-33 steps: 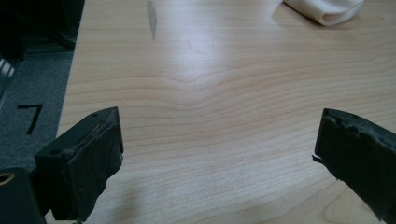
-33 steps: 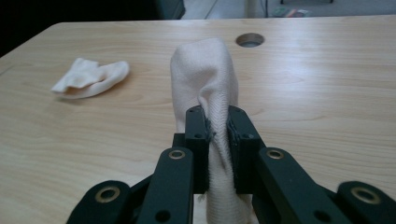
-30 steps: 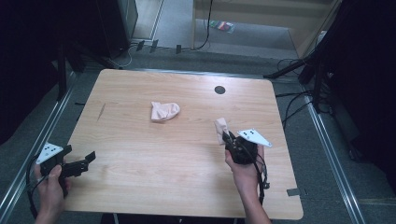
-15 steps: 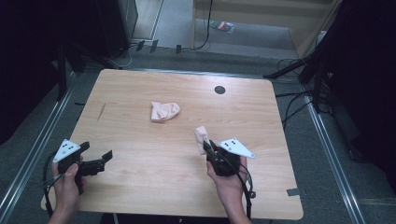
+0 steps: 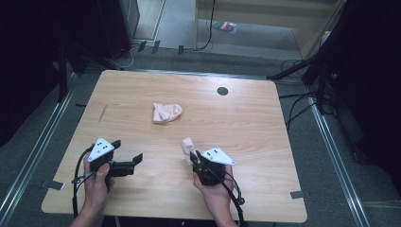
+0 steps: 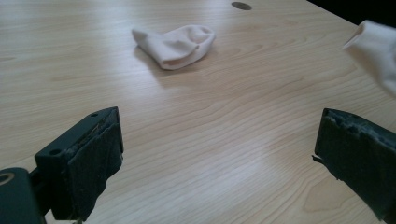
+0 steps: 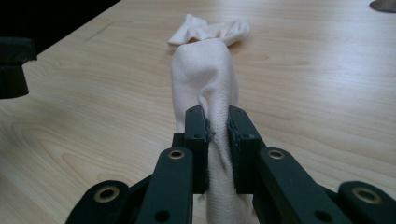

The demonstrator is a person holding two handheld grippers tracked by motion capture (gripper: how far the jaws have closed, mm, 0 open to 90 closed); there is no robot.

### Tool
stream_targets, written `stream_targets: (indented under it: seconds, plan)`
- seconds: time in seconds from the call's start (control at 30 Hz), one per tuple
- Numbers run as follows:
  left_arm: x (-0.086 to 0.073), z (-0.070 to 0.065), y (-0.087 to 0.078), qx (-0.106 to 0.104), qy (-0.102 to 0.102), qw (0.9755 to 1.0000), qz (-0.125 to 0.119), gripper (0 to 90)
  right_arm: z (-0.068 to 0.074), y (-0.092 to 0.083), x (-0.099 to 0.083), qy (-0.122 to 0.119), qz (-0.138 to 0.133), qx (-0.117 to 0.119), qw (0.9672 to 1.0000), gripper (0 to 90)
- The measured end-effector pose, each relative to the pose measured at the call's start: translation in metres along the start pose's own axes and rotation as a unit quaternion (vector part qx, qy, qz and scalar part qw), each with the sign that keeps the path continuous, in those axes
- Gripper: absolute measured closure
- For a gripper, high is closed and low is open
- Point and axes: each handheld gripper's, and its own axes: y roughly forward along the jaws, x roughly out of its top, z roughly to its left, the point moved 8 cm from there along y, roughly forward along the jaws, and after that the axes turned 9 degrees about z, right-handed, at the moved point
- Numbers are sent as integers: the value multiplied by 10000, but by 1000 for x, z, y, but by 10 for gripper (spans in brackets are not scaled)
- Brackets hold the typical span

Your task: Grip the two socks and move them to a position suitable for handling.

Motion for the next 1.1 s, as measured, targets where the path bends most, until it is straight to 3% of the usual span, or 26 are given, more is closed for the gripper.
stream_targets:
  seconds: [0.1, 0.23, 0.27, 0.37, 0.47, 0.5, 0.53, 0.57, 0.6, 0.73, 0.77, 0.83, 0.87, 1.0, 1.1]
  plan:
    - [4, -7, 6, -51, 16, 10000, -21, 14, 2, 5, -3, -23, 46, -19, 10000, 809]
    - [10, -15, 16, 97, -1, 9999, -105, 14, 11, 14, -11, 7, 159, 88, 9998, 809]
    - [13, -20, 21, -4, -148, 9998, -161, 14, 13, 16, -14, -16, 182, 92, 9998, 808]
    - [13, -27, 27, -85, -188, 9997, -152, 14, 16, 19, -18, -26, 228, 109, 9997, 800]
    - [7, -38, 32, -142, 51, 9999, -38, 14, 21, 25, -23, -50, 376, 397, 9985, 616]
    - [7, -38, 32, -142, 51, 9999, -38, 14, 21, 25, -23, -50, 376, 397, 9985, 616]
    - [3, -38, 31, -182, 55, 9998, -7, 14, 21, 25, -24, -11, 456, 577, 9973, 489]
    - [3, -38, 31, -182, 55, 9998, -7, 14, 21, 25, -24, -11, 456, 577, 9973, 489]
    - [-1, -37, 29, -214, 59, 9997, 34, 14, 18, 21, -22, 75, 451, 672, 9967, 427]
    - [-5, -37, 25, -300, 98, 9995, 27, 14, 6, 9, -16, 134, 269, 563, 9980, 473]
    - [-5, -37, 24, -325, 98, 9994, 20, 14, -2, 2, -12, 221, 166, 556, 9981, 568]
    - [-6, -37, 24, -355, 85, 9993, 61, 14, -5, 0, -11, 241, 152, 564, 9980, 610]
    - [-7, -38, 24, -436, 70, 9990, 91, 14, -10, -2, -11, 145, 163, 616, 9979, 692]
    - [-9, -40, 26, -491, 63, 9986, 165, 14, -11, -4, -21, 60, 381, 716, 9967, 742]
    - [-11, -41, 28, -521, 66, 9984, 219, 14, -13, 3, -32, -65, 598, 539, 9967, 674]
